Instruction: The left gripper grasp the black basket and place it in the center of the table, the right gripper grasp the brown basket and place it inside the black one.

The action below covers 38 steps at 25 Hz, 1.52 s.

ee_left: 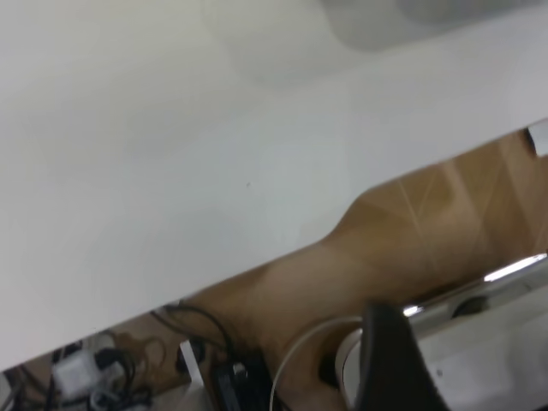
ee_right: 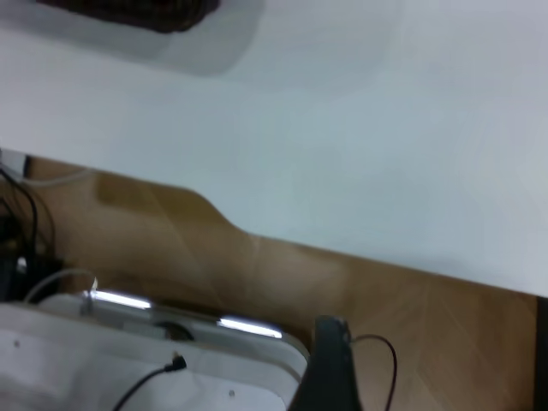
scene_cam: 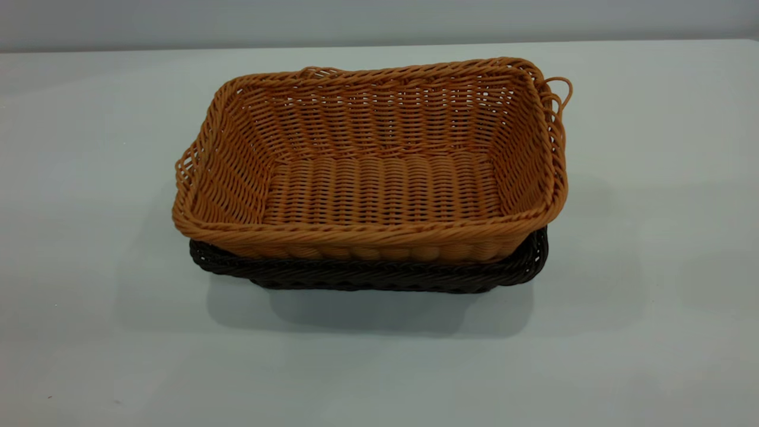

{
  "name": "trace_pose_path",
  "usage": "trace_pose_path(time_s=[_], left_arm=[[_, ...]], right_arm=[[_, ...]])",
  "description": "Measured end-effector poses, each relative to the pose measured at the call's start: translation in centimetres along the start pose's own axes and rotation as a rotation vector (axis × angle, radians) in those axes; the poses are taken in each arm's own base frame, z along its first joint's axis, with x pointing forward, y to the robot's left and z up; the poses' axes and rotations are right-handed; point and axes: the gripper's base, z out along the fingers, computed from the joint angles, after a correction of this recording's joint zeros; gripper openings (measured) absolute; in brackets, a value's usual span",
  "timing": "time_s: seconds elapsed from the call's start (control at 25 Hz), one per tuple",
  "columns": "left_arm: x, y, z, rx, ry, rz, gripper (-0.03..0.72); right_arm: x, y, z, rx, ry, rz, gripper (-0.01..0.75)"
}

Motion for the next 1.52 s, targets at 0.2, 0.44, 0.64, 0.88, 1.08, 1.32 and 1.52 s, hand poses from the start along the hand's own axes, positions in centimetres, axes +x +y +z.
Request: trace_pose_path(time_s=[0.2,0.44,0.64,0.88,1.08,1.32,1.52], left_arm=[[0.4,0.0,-0.4,0.002,-0.032,-0.001,0.379],[0.5,0.5,-0.5,-0.098,-0.042,-0.17,0.379],[1.4,0.7,-1.3,-0.215,-0.127,-0.327,0.379],[3.4,-0.2,-2.5,-0.245,-0.299,-0.325,0.379],[4.1,-0.4,-2.8,-0.251,-0.349,-0.319,0.379],[4.1,-0.4,-2.8,-0.251,-0.349,-0.319,0.379],[4.1,-0.4,-2.8,-0.251,-0.349,-0.319,0.379]], right_arm=[[0.6,-0.5,-0.9,0.037,-0.088,0.103,0.549],[2.7,-0.3,-3.0,0.078,-0.299,0.136,0.549],[5.3,0.3,-4.5,0.081,-0.495,0.105,0.549],[5.8,0.4,-4.7,0.081,-0.52,0.099,0.549],[5.8,0.4,-4.7,0.081,-0.521,0.099,0.549],[5.8,0.4,-4.7,0.081,-0.521,0.099,0.549],[5.8,0.4,-4.7,0.081,-0.522,0.099,0.549]])
